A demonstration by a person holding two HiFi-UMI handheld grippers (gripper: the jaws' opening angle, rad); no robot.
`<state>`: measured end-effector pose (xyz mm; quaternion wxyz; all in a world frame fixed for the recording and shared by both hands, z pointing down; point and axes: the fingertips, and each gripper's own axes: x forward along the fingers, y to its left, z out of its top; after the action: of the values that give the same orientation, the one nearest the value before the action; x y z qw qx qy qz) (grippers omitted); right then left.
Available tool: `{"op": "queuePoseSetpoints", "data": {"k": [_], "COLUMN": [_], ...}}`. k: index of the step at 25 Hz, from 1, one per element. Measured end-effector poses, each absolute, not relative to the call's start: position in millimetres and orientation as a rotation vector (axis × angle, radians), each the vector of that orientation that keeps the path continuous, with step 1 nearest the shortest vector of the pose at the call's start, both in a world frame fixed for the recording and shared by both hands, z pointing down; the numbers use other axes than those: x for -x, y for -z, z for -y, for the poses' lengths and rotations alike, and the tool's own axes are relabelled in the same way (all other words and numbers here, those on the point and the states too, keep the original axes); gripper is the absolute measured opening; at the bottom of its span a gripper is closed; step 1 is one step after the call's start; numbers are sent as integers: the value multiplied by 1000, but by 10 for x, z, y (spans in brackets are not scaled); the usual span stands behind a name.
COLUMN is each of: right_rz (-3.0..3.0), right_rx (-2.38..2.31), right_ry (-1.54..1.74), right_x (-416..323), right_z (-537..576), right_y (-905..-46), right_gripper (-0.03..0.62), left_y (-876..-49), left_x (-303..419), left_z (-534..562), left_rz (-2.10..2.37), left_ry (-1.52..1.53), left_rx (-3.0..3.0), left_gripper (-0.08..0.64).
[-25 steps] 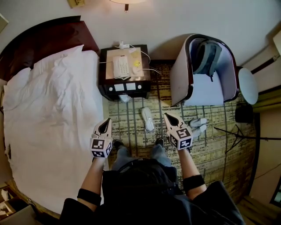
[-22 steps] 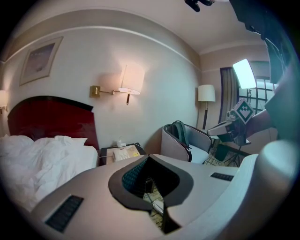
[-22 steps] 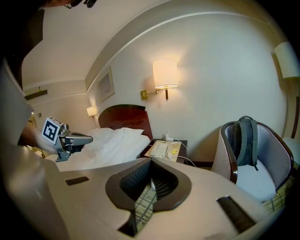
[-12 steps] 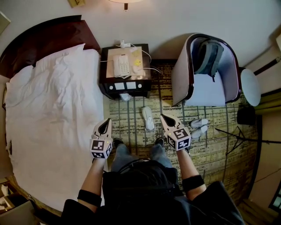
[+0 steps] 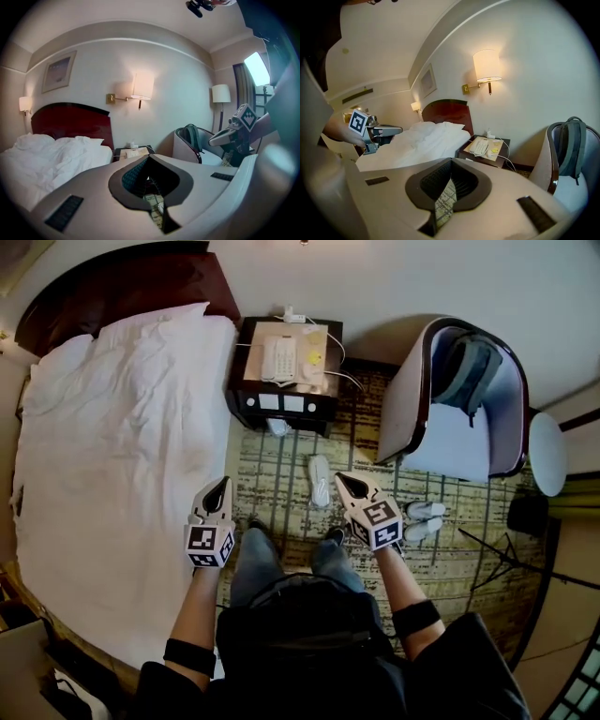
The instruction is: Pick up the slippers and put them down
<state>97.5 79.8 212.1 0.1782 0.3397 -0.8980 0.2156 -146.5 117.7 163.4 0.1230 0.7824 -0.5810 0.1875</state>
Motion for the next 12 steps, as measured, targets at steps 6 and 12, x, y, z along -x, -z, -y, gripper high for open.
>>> {"op": "queuePoseSetpoints", "data": {"k": [6,12], "right_rz": [2530,2524], "right_rx": [-1015,-1074], "right_ry": [-642,-644], "right_x": [-830,-595], "right_z": [-703,-667], "right_y": [-2050,-2031], "right_gripper": [0,0], "left_y": [-1615,-1638], "left_x": [1558,1696], "left_z": [-1205,-1059], "left_rz": [1646,1590], "left_ry": [-550,-550], "left_rx": [-2296,-2362], "left_gripper": [1,0]}}
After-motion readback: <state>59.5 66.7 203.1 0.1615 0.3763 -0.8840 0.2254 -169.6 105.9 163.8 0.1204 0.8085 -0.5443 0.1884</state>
